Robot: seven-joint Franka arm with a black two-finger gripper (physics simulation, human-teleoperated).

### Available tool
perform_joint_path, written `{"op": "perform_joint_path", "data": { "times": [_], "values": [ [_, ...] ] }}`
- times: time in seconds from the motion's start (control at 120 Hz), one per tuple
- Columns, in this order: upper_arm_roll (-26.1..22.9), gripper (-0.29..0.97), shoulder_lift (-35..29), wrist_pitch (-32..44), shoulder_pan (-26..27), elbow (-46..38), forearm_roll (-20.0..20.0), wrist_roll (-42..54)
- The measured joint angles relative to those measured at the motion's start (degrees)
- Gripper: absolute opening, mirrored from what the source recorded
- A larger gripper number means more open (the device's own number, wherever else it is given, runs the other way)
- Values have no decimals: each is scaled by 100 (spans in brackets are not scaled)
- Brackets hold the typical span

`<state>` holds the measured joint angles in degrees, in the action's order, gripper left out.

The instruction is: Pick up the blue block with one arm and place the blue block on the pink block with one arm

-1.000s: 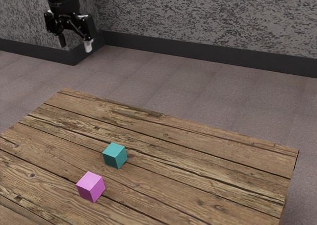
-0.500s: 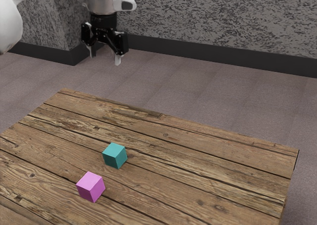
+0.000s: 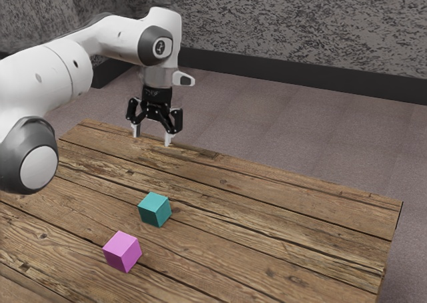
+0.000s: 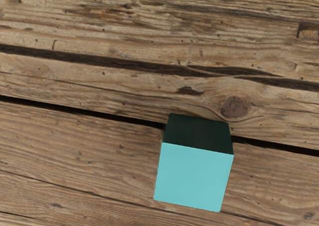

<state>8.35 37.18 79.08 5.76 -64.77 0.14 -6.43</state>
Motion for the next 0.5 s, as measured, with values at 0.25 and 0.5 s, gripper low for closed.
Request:
{"op": "perform_joint_path", "data": {
  "times": [0.25, 0.5],
  "values": [
    [-15, 68, 211, 848, 5, -1019, -4, 418],
    [-167, 68, -301, 1979, 11, -2320, 21, 761]
  ]
}}
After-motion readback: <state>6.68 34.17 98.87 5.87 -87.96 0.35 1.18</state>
